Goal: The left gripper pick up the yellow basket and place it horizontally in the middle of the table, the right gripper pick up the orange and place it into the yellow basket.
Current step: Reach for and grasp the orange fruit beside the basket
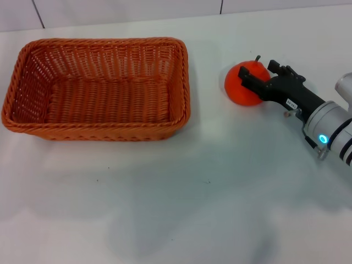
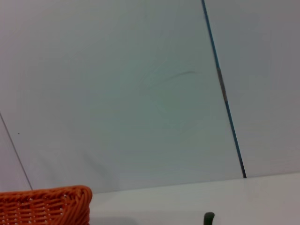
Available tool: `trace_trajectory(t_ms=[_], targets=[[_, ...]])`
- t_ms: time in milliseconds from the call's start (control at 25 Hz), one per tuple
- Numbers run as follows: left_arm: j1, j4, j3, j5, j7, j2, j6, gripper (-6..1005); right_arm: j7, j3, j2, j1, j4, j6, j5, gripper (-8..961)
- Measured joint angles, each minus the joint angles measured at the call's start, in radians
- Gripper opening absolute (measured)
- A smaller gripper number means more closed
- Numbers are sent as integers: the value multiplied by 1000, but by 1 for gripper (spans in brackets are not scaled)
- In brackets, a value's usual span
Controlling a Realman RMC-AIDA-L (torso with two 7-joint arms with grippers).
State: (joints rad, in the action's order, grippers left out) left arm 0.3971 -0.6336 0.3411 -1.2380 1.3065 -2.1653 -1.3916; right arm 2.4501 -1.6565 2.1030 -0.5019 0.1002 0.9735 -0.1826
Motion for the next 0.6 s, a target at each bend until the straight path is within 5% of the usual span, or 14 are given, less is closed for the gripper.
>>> trace_trajectory(t_ms=[400, 600], targets=[[2, 15, 1, -8, -2, 1, -8, 877, -13, -2, -1, -4, 1, -8, 0, 829], [4, 17, 1, -8, -3, 1, -9, 877, -14, -5, -3, -7, 1, -11, 0, 644]])
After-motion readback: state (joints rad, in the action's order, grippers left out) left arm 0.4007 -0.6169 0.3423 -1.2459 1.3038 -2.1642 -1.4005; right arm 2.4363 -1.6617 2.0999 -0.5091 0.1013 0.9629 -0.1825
